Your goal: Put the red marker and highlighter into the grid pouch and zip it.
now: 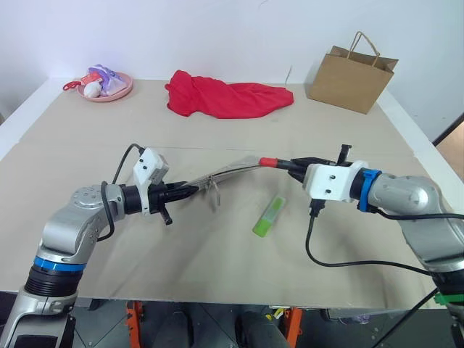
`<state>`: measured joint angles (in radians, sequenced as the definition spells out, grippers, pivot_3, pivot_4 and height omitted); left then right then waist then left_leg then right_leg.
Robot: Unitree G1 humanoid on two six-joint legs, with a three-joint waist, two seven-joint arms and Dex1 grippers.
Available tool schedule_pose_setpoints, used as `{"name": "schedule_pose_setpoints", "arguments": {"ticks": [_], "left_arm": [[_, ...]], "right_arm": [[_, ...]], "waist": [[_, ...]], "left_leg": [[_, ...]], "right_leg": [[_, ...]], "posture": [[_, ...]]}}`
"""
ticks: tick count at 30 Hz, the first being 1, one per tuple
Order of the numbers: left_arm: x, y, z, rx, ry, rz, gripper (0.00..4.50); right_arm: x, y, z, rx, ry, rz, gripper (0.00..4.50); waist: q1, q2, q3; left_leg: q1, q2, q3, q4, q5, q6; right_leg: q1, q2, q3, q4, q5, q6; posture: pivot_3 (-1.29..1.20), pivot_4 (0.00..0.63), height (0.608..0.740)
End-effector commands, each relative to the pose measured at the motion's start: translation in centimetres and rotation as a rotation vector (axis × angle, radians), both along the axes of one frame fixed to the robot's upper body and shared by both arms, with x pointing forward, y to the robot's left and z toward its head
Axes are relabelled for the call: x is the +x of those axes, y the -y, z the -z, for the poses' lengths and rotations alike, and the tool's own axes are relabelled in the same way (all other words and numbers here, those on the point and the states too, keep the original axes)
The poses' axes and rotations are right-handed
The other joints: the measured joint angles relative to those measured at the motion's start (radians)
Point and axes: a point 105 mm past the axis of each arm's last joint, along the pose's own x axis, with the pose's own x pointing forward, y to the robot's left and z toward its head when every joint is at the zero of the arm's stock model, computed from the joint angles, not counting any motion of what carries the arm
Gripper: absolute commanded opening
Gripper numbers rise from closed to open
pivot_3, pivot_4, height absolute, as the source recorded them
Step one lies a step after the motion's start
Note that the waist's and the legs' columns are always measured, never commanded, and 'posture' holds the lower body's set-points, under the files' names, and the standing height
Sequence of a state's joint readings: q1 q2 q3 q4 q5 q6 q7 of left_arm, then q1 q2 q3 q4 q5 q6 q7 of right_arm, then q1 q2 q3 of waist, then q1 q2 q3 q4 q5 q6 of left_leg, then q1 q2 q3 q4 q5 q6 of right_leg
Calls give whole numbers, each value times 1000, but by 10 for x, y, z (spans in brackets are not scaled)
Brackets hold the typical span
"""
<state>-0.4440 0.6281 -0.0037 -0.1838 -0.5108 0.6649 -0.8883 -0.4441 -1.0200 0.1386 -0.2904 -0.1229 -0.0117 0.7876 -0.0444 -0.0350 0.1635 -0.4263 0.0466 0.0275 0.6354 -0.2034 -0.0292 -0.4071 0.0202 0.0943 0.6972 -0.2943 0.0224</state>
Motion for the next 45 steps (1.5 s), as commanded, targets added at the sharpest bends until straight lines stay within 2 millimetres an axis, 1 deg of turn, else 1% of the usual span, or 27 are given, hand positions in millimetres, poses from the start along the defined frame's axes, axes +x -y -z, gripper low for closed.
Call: {"name": "schedule_pose_setpoints", "arguments": {"ticks": [1, 3, 7, 10, 12, 20, 26, 31, 35, 38, 45], "left_arm": [[-3, 6, -9, -15, 32, 22, 0], [-4, 7, -9, -16, 31, 23, 0], [-5, 10, -8, -18, 27, 33, 0], [-5, 9, -7, -16, 25, 31, 0], [-5, 9, -6, -13, 24, 32, 0], [-5, 11, -6, -14, 25, 36, 0], [-4, 12, -6, -19, 27, 35, 0], [-3, 11, -7, -27, 28, 31, 0], [-2, 10, -8, -27, 29, 33, 0], [-2, 9, -8, -27, 31, 32, 0], [-2, 10, -8, -24, 30, 36, 0]], "right_arm": [[-1, 0, -18, -57, 83, -32, 522], [0, -3, -19, -47, 90, -38, 522], [3, 1, -21, -33, 96, -15, 522], [-1, -9, -25, 10, 85, -46, 522], [-4, -15, -25, 7, 77, -68, 522], [3, -22, -23, 4, 80, -59, 522], [8, -21, -20, -28, 88, -54, 522], [7, -13, -19, -44, 91, -33, 522], [3, -8, -22, -35, 85, -35, 522], [-2, -5, -19, -33, 63, -34, 522], [-3, -6, -20, -18, 63, -38, 522]], "waist": [[-1, 0, 0], [-1, 0, 0], [0, 0, 0], [0, 0, 0], [0, 0, 0], [0, 0, 0], [1, 0, 0], [1, 0, 0], [1, 0, 0], [1, 0, 0], [0, 0, 0]], "left_leg": [[0, 0, 0, 1, 0, 0], [0, 0, 1, 2, 0, 0], [0, 0, 0, 2, 1, -1], [0, 0, -1, 2, 1, -1], [0, 0, -1, 2, 1, -1], [0, 0, -1, 3, 1, -1], [0, 0, -1, 3, 1, -1], [0, 0, -1, 3, 1, -1], [0, 0, -1, 3, 1, -1], [0, 0, -1, 3, 1, -1], [1, 0, -1, 3, 1, -1]], "right_leg": [[0, -1, 0, 0, 0, 1], [0, -1, 1, 0, 1, 2], [1, -1, -1, 1, 2, 1], [1, -1, -1, 1, 2, 1], [1, -1, -1, 1, 2, 1], [1, -1, -1, 1, 2, 1], [1, -1, -1, 1, 2, 1], [1, -1, -1, 1, 2, 1], [1, -1, -1, 1, 2, 1], [1, -1, -2, 2, 2, 1], [2, 0, -2, 2, 2, 0]], "posture": [[0, 150, 740], [0, 150, 740], [0, 150, 740], [0, 150, 740], [0, 150, 740], [0, 150, 740], [0, 150, 740], [0, 150, 740], [0, 150, 740], [0, 150, 740], [0, 150, 740]]}}
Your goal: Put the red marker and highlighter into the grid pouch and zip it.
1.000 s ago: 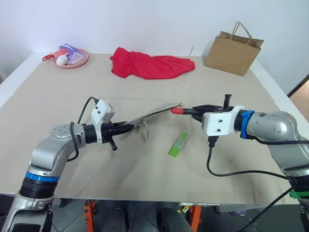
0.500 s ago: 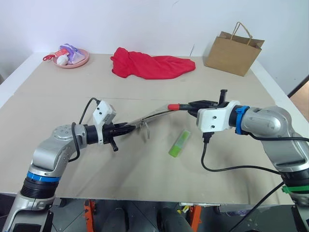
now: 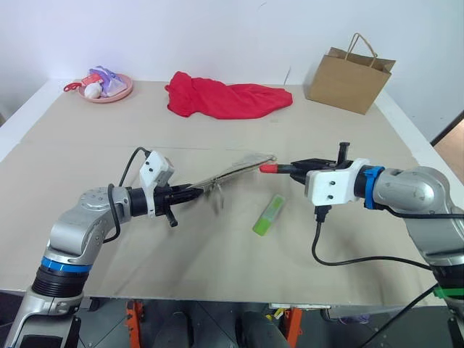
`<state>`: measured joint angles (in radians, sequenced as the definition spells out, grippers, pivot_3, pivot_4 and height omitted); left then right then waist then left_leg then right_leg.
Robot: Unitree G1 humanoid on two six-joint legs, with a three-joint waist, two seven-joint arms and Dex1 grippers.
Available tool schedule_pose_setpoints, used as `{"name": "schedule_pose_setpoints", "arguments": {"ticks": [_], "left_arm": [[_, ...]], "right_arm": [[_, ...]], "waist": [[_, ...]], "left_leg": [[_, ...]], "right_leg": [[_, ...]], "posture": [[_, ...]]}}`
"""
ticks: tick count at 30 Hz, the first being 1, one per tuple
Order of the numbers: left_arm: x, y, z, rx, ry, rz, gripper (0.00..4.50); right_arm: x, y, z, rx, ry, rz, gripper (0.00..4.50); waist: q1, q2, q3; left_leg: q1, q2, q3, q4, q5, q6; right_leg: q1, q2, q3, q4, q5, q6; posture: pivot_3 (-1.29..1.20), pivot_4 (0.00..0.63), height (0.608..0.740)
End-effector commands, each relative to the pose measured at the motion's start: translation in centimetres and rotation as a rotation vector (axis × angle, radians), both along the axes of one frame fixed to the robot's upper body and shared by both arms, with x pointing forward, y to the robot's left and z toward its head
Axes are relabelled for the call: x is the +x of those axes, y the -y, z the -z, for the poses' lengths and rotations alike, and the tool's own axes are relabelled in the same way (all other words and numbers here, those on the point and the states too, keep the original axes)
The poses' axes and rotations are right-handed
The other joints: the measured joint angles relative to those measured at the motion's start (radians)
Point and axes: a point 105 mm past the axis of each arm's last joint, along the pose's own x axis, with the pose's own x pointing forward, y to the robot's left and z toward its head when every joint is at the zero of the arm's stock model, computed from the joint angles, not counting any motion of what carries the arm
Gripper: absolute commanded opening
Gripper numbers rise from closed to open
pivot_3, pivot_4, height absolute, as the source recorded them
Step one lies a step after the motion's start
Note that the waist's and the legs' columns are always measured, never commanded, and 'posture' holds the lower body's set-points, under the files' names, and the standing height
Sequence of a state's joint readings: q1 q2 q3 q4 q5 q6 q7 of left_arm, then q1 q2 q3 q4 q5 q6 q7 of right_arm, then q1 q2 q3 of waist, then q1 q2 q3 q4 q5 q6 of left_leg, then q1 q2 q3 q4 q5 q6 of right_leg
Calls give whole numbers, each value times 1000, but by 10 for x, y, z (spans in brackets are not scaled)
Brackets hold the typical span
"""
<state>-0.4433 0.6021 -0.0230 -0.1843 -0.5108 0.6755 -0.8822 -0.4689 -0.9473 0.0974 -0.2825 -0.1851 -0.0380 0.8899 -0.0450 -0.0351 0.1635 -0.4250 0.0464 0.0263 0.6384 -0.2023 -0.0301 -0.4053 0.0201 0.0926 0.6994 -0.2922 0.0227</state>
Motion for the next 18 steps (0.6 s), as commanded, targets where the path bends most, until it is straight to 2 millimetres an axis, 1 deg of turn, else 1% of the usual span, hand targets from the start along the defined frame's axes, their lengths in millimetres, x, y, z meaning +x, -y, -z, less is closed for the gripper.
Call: {"name": "schedule_pose_setpoints", "arguments": {"ticks": [1, 8, 11, 15, 18], "left_arm": [[-1, 1, -13, -10, 54, 18, 0], [-2, 1, -13, -6, 52, 20, 0], [-2, 2, -13, -6, 52, 22, 0], [-3, 3, -12, -9, 51, 25, 0], [-3, 3, -13, -14, 52, 21, 0]], "right_arm": [[-4, -2, -18, 20, 63, -11, 522], [1, -6, -18, 26, 68, -14, 522], [2, -12, -18, 25, 68, -27, 522], [6, -17, -14, 5, 69, -39, 522], [7, -17, -13, 2, 65, -39, 522]], "waist": [[1, 0, 0], [0, 0, 0], [0, 0, 0], [1, 0, 0], [1, 0, 0]], "left_leg": [[0, 0, 0, 0, 0, 0], [0, 0, 0, 0, 0, 0], [0, 0, 0, 0, 0, 0], [0, 0, 0, 0, 0, 0], [0, 0, 0, 0, 0, 0]], "right_leg": [[0, 0, 0, 0, 0, 0], [0, 0, 0, 0, 0, 0], [0, 0, 0, 0, 0, 0], [0, 0, 0, 0, 0, 0], [0, 0, 0, 0, 0, 0]], "posture": [[0, 150, 740], [0, 150, 740], [0, 150, 740], [0, 150, 740], [0, 150, 740]]}}
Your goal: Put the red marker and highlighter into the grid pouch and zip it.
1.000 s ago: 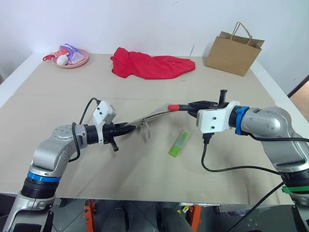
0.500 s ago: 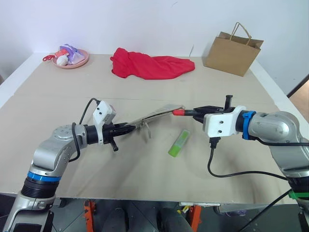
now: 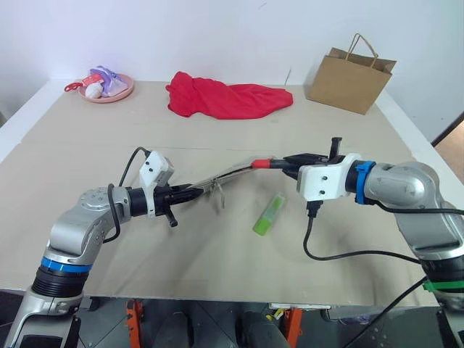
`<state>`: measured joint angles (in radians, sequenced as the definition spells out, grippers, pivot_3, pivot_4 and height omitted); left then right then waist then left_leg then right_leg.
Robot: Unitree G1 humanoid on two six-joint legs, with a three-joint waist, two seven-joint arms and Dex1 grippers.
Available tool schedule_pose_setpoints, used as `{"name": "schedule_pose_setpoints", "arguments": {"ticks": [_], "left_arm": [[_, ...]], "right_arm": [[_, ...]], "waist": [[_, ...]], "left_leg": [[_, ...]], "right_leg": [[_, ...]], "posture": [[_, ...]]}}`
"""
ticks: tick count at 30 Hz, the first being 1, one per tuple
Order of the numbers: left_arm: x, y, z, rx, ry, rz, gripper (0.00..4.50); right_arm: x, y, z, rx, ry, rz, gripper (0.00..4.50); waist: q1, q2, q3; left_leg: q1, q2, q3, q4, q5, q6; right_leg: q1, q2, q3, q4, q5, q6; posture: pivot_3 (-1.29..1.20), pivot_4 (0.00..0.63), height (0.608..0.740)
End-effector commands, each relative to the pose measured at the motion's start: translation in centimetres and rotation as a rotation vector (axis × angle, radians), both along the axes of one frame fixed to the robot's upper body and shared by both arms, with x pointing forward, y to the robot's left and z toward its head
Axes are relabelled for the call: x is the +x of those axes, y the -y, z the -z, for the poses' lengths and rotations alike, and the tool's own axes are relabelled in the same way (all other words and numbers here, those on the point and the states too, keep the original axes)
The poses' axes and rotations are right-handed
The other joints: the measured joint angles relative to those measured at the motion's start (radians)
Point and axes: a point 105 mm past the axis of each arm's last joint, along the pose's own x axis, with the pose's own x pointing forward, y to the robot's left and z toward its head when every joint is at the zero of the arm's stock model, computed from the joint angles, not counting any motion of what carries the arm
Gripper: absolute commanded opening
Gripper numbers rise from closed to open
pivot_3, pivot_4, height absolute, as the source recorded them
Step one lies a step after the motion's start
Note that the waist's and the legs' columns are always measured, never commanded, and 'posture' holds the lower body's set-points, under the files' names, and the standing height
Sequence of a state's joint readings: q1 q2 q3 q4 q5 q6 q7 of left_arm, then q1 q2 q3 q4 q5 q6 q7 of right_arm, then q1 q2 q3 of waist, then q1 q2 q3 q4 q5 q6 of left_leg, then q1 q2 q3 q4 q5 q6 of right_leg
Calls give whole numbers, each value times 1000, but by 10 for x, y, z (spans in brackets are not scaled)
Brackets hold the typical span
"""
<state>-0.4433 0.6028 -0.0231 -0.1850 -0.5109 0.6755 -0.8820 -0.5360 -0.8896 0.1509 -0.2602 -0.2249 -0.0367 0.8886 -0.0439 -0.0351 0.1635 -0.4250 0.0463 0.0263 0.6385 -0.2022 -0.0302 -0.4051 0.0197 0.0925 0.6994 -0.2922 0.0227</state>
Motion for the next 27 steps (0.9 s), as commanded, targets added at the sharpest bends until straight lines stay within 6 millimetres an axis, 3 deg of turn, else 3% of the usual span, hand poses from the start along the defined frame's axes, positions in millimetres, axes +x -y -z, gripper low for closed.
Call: {"name": "schedule_pose_setpoints", "arguments": {"ticks": [1, 6, 10, 17, 27], "left_arm": [[-2, 3, -13, -16, 52, 20, 0], [-3, 2, -12, -17, 49, 15, 0], [-3, 3, -11, -18, 46, 18, 0], [-3, 5, -10, -20, 41, 26, 0], [-5, 8, -7, -28, 35, 31, 0]], "right_arm": [[0, 1, -11, -3, 46, -3, 522], [-1, 9, -13, -11, 43, 13, 522], [1, 4, -12, -17, 45, 4, 522], [5, -17, -4, -57, 32, -62, 522], [18, -70, 18, -200, 37, -227, 522]], "waist": [[0, 0, 0], [0, 0, 0], [0, 0, 0], [-1, 0, 0], [-1, 0, 0]], "left_leg": [[0, 0, 0, 0, 0, 0], [0, 0, 0, 0, 0, 0], [0, 0, 0, 0, 0, 0], [0, 0, 0, 0, 0, 0], [0, 0, 0, 1, 0, 0]], "right_leg": [[0, 0, 0, 0, 0, 0], [0, 0, 0, 0, 0, 0], [0, 0, 0, 0, 0, 0], [0, 1, 0, 1, 0, 0], [0, 2, -1, 1, 1, -1]], "posture": [[0, 150, 740], [0, 150, 740], [0, 150, 740], [0, 150, 740], [0, 150, 740]]}}
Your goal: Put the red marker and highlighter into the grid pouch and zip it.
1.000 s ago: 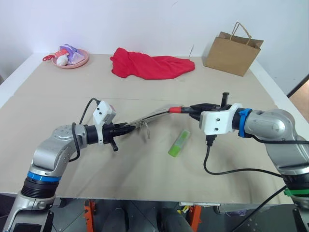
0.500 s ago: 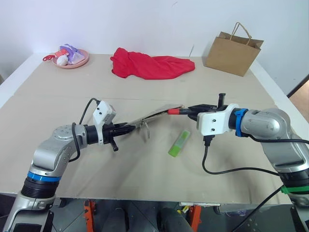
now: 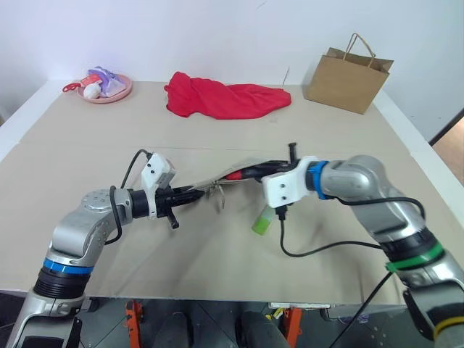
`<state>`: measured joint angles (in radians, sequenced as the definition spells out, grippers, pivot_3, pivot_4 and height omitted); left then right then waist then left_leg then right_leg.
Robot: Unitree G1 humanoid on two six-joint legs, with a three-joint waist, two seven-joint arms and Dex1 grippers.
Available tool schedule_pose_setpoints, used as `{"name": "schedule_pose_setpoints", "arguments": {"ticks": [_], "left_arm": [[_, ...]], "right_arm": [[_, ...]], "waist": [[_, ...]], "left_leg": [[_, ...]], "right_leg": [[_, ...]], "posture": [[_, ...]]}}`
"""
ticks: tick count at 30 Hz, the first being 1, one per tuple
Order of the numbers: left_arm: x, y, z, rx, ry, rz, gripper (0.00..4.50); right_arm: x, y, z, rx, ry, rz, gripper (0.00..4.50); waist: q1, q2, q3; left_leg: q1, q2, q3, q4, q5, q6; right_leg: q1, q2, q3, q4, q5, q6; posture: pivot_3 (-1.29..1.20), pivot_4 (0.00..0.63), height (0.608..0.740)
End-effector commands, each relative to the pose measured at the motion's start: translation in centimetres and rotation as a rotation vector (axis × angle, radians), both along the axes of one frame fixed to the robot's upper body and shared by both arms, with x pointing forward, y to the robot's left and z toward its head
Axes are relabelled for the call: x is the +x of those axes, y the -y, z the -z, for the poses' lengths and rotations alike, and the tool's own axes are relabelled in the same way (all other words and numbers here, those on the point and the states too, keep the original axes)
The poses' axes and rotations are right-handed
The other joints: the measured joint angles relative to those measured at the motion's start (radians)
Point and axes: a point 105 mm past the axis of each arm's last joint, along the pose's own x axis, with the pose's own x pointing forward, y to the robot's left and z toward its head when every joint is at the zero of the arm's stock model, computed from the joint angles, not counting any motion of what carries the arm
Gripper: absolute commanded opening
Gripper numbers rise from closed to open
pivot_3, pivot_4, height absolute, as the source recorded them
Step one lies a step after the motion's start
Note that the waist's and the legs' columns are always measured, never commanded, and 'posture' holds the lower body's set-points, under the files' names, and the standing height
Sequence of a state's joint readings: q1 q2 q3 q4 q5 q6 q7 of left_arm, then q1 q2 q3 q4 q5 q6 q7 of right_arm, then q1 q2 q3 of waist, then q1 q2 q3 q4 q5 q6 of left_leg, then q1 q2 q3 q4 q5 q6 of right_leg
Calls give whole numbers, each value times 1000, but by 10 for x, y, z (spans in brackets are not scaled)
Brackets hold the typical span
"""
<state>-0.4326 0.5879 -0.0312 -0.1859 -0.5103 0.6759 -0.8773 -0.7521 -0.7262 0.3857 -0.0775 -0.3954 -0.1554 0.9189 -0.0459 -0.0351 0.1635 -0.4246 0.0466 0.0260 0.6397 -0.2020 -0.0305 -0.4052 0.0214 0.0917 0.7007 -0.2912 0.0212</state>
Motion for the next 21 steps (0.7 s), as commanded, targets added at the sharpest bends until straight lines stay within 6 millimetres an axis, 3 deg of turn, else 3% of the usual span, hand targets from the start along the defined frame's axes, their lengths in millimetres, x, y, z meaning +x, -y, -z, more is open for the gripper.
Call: {"name": "schedule_pose_setpoints", "arguments": {"ticks": [1, 7, 11, 12, 17, 18, 19, 21], "left_arm": [[-3, 5, -12, -20, 49, 26, 0], [-3, 6, -11, -23, 50, 23, 0], [-4, 6, -10, -26, 52, 22, 0], [-4, 6, -10, -27, 52, 21, 0], [-5, 6, -9, -32, 49, 20, 0], [-5, 6, -9, -33, 48, 21, 0], [-5, 7, -9, -34, 48, 23, 0], [-5, 7, -10, -36, 49, 26, 0]], "right_arm": [[-3, -19, 2, -51, 16, -92, 522], [-14, -55, 16, -74, -11, -245, 522], [-19, -57, 32, -99, -61, -279, 522], [-18, -56, 34, -91, -72, -273, 1322], [-8, -52, 29, -42, -65, -233, 3286], [-7, -52, 28, -31, -58, -230, 3984], [-6, -52, 29, -31, -66, -228, 4396], [-6, -50, 31, -37, -77, -227, 4457]], "waist": [[1, 0, 0], [1, 0, 0], [1, 0, 0], [1, 0, 0], [1, 0, 0], [1, 0, 0], [1, 0, 0], [1, 0, 0]], "left_leg": [[0, 0, 0, 0, 0, 0], [0, 0, -1, 0, 0, 0], [0, 0, -1, 0, 0, 0], [0, 0, -1, 0, 0, 0], [0, 0, -2, 0, 0, 0], [0, 1, -3, 0, 0, -1], [0, 1, -3, 0, 1, -1], [0, 1, -3, 0, 1, -1]], "right_leg": [[0, 0, 0, 0, 0, 0], [0, -1, -1, 0, 0, 0], [0, -1, -1, 0, 0, 0], [0, -1, -1, 0, 0, 0], [0, -1, -3, 0, 1, -2], [1, -1, -4, 0, 1, -2], [1, -1, -5, 0, 1, -2], [1, -1, -5, 0, 1, -2]], "posture": [[0, 150, 740], [0, 150, 740], [0, 150, 740], [0, 150, 740], [0, 150, 740], [0, 150, 740], [0, 150, 740], [0, 150, 740]]}}
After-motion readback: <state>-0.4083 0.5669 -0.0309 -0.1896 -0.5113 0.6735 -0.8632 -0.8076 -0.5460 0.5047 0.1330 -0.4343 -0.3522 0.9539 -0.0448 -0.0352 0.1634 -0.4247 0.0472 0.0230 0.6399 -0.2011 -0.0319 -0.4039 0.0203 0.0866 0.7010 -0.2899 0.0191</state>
